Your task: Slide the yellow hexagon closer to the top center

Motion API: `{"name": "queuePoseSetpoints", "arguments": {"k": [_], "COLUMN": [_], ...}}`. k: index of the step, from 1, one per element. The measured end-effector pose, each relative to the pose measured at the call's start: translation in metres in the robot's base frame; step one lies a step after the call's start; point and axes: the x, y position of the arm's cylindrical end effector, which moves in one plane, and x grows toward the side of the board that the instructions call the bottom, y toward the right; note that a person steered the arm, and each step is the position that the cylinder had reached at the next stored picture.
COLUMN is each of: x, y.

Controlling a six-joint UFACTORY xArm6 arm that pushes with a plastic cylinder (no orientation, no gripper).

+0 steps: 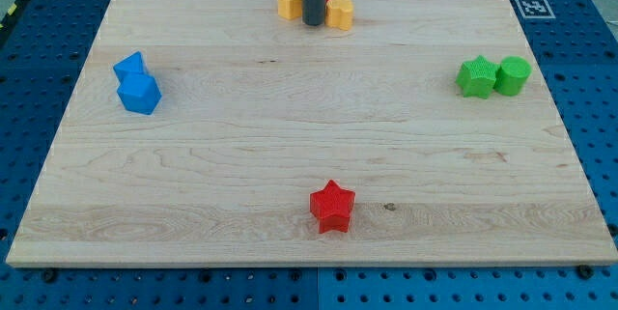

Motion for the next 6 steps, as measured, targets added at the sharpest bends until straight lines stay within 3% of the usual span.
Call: {"name": "queuePoseSetpoints", "arguments": {"k": [2,6], "x": [-0.002,-0.024], "y": [-0.043,-0.042]}}
